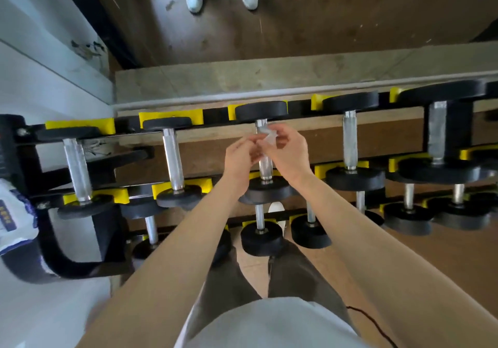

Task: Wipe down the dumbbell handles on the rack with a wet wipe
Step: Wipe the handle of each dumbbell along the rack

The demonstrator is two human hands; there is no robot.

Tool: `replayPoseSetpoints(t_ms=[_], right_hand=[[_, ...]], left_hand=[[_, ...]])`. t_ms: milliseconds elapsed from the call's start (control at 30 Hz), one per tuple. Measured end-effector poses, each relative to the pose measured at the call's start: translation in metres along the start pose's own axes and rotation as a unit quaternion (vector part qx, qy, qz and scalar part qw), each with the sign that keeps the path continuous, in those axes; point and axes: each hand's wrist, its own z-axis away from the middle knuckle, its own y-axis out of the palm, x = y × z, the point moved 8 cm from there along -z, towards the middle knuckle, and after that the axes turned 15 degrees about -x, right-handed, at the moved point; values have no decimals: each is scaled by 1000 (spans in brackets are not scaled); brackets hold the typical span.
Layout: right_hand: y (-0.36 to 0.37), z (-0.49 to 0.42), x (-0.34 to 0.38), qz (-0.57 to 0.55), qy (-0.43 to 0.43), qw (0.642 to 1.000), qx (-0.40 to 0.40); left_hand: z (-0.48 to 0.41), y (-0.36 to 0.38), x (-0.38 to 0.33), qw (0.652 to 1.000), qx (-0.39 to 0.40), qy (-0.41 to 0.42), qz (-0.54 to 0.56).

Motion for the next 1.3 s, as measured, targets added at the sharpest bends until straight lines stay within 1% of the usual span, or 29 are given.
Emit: replayPoseSetpoints(t_ms=[33,100,200,233,300,333,367,467,567,667,733,767,800,833,900,933,967,1000,1067,1167,1233,1300], right_hand=[[1,-2,0,22,-36,999,17],[3,-1,5,51,-118,991,34],[-3,-4,19,65,-239,969,-14],[-4,-7,23,69,-273,959,-32],[0,-9,30,86,-349,932,-45],[4,-8,31,102,-379,919,-43],[7,-7,30,120,-390,912,-37],[16,-6,20,153,-343,927,5],[17,10,14,172,-362,915,54],[7,32,-1,190,-369,901,125],[1,39,-10,190,-355,898,178],[0,39,-12,192,-333,902,198],[-2,35,-13,193,-303,911,201],[-6,26,-12,189,-267,928,176],[-21,-3,-9,166,-181,968,50],[-27,-16,-7,145,-137,980,-9],[-28,-25,-5,123,-100,986,-47],[-24,-30,-3,108,-77,989,-66],[-9,-28,0,93,-67,991,-64],[-1,-12,-4,92,-90,991,-41],[-4,-3,-11,131,-127,983,-5],[-10,10,-20,177,-167,968,55]], left_hand=[[3,-1,4,1000,-2,-9,8],[7,-9,6,999,-37,23,1],[3,-28,12,987,-136,78,-39],[-1,-30,17,983,-145,83,-74],[-5,-25,29,980,-104,76,-153],[-7,-21,35,979,-77,72,-175],[-6,-18,37,979,-59,71,-184],[-10,-18,36,976,-53,92,-190],[-11,-19,35,976,-44,91,-194],[-9,-19,36,981,-26,80,-176],[-7,-19,35,984,-13,74,-162],[-6,-19,35,985,-8,70,-158],[-6,-19,36,986,-3,65,-154],[-4,-18,36,986,0,61,-155],[-3,-17,35,986,1,56,-156],[-2,-17,34,986,1,53,-158],[-2,-16,33,986,0,52,-160],[-2,-16,33,985,-1,52,-162],[-1,-16,31,985,-3,56,-165],[-1,-16,31,985,-4,58,-162],[-1,-17,31,984,-5,63,-165],[-1,-18,32,984,-3,65,-168]])
